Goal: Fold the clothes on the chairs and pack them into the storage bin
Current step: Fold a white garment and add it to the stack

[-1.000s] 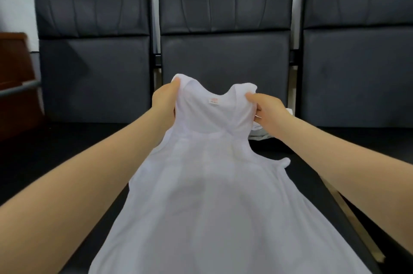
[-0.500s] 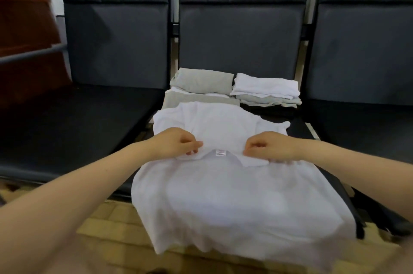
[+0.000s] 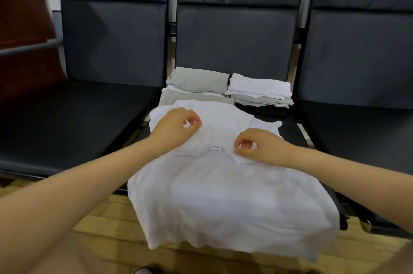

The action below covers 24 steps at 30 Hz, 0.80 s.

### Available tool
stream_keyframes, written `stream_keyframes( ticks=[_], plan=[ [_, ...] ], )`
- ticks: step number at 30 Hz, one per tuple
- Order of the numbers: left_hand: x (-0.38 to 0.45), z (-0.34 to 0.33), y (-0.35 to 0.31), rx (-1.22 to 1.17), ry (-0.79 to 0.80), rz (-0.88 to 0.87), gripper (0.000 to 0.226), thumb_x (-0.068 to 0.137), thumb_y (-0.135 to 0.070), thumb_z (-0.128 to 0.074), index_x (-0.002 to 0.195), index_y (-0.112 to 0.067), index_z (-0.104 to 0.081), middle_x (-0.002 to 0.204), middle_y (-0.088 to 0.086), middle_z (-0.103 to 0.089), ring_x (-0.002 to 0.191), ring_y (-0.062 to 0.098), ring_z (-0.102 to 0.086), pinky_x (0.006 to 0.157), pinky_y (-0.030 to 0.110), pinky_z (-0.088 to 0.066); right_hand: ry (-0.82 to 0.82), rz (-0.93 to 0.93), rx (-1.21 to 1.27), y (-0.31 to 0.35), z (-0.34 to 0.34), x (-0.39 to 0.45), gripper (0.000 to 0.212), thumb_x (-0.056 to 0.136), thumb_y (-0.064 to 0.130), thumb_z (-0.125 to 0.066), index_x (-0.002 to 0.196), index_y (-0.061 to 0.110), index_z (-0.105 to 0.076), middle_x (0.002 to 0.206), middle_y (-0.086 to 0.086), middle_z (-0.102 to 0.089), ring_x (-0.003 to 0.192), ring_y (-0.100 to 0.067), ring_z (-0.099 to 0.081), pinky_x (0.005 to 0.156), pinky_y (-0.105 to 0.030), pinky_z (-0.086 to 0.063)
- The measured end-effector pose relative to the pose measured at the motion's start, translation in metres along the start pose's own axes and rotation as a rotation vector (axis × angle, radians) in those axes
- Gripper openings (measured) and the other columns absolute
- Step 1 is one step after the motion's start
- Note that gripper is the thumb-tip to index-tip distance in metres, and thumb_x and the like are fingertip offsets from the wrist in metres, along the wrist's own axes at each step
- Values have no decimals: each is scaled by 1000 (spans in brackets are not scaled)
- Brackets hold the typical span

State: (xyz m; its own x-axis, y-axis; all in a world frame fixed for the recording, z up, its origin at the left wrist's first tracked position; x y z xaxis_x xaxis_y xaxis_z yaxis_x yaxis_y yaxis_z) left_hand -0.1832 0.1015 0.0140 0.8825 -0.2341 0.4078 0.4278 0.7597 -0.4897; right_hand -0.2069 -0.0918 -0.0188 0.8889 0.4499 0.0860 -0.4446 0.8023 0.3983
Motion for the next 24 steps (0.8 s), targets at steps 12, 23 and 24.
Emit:
stream_keyframes(
  ticks=[12, 23, 24],
  plan=[
    [89, -26, 60, 383, 64, 214, 60, 84, -58, -57, 128, -16, -54, 126, 5, -56, 122, 26, -47, 96, 40, -42, -187, -350, -2, -105, 25, 93, 62, 80, 59, -56, 121, 14, -62, 126, -8, -58, 122, -28, -49, 100, -39, -42],
    [89, -31, 53, 128, -14, 99, 22, 99, -32, -45, 92, -13, -37, 66, -2, -45, 64, 20, -46, 53, 32, -30, -218, -244, 314, -105, 31, 108, 20, 92, 29, -61, 79, 20, -49, 80, 5, -51, 69, -7, -46, 58, -20, -33],
    [95, -27, 52, 124, -44, 91, 22, 100, -32, -44, 93, -13, -36, 64, -3, -44, 60, 18, -45, 51, 30, -30, -250, -236, 322, -107, 39, 111, 19, 92, 30, -61, 81, 20, -49, 81, 5, -51, 70, -8, -45, 59, -21, -33]
  ],
)
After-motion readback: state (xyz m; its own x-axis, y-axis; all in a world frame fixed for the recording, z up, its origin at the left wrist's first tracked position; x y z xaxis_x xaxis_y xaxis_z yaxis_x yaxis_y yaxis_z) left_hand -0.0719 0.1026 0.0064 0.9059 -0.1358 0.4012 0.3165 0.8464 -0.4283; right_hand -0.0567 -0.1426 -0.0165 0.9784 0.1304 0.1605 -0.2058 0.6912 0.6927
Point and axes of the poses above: each hand's wrist, its own x-axis towards the middle knuckle, its own z-axis out of the back of the hand, y = z × x, the point moved 9 cm from there along x, towards the middle knuckle
